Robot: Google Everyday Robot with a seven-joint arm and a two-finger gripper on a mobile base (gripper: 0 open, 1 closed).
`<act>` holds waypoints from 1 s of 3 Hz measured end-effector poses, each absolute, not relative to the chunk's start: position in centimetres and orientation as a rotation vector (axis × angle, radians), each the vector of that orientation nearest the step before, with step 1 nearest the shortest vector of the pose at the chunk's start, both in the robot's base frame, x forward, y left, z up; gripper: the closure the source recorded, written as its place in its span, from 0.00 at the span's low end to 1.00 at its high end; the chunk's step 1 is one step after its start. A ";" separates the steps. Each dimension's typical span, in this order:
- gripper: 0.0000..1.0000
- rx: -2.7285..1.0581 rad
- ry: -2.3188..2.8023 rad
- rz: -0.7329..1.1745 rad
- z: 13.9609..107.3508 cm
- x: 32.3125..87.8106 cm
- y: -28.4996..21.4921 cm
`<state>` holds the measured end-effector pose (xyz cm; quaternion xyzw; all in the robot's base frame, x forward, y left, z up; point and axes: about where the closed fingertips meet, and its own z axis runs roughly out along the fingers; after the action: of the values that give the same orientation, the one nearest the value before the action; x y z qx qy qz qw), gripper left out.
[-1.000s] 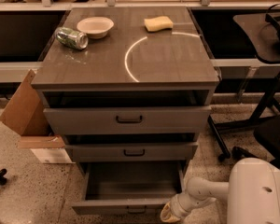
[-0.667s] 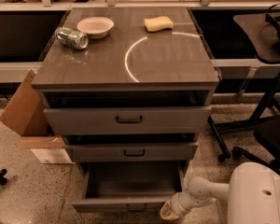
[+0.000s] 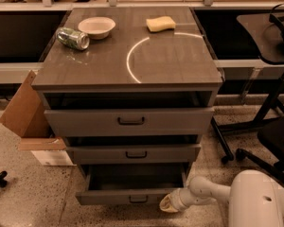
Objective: Close bottom drawer
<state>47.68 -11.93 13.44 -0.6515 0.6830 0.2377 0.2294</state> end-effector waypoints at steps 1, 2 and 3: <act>1.00 -1.679 1.888 0.630 14.0 50.4 -11.9; 1.00 -1.620 1.885 0.624 14.7 52.0 -11.8; 1.00 -1.565 1.876 0.651 15.7 54.3 -11.0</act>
Offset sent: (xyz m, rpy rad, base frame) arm 0.0650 -0.0027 0.0227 0.1086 -0.0783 -0.1707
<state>54.33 -11.04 15.68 -0.5903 0.7073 0.2455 0.3018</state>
